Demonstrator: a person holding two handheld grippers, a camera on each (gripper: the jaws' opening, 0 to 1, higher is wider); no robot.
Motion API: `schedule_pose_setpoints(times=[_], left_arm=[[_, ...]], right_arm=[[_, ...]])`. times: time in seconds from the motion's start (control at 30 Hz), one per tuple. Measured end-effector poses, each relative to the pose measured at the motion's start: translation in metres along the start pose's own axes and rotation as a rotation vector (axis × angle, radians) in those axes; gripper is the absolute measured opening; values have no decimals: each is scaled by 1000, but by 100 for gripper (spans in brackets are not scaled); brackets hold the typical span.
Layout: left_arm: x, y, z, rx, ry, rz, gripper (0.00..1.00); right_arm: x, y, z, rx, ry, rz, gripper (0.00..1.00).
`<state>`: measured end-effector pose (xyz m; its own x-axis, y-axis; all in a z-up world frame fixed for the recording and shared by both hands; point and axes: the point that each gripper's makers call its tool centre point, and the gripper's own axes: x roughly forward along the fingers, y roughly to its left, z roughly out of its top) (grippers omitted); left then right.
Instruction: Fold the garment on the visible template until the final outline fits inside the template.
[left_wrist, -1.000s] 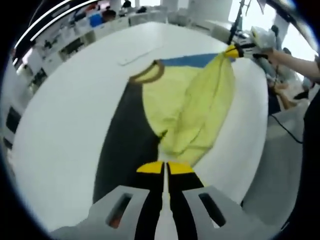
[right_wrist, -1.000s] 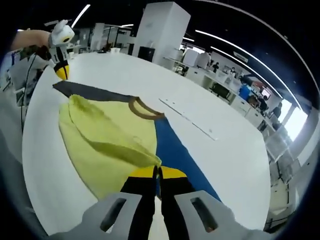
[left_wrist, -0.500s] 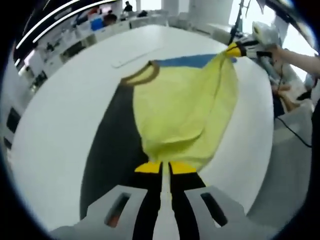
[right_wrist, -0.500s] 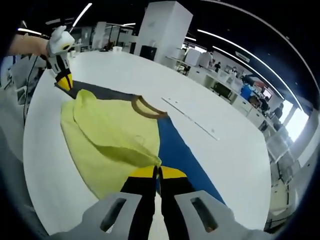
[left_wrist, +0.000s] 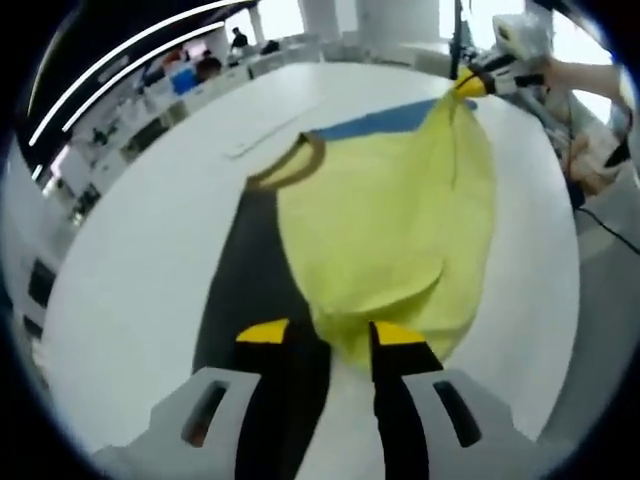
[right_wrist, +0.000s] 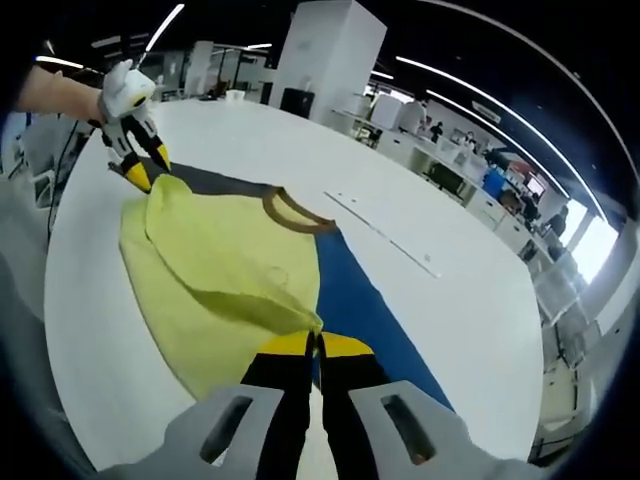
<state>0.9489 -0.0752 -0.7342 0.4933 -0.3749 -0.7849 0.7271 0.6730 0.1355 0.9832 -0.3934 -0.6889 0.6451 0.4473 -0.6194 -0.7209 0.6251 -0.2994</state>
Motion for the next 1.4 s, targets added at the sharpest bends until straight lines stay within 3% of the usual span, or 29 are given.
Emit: schedule_pose_setpoints(times=[0.17,0.27,0.4,0.9,1.17,1.4], left_arm=[[10,1,3,24,4,-18,22],[10,1,9,-8,-25,-26,9],[8,6,12,-37,-46,-10,2],[-13,21,8,-176,-87,49,0],[-28,24,12,-281,-145,45,0],[-45,21,9,-314,-160,48,0]], right_arm=[[2,-1,-1,-1,2,2,2],[2,-1,-1,-2,4,3,2],[2,-2,-3,-4,9,5,2],[-5,-12,0,24,-4,-8,2],[-16,-15,1,49,-23,-7,2],[-30,-13,4,53,-48,8,2]])
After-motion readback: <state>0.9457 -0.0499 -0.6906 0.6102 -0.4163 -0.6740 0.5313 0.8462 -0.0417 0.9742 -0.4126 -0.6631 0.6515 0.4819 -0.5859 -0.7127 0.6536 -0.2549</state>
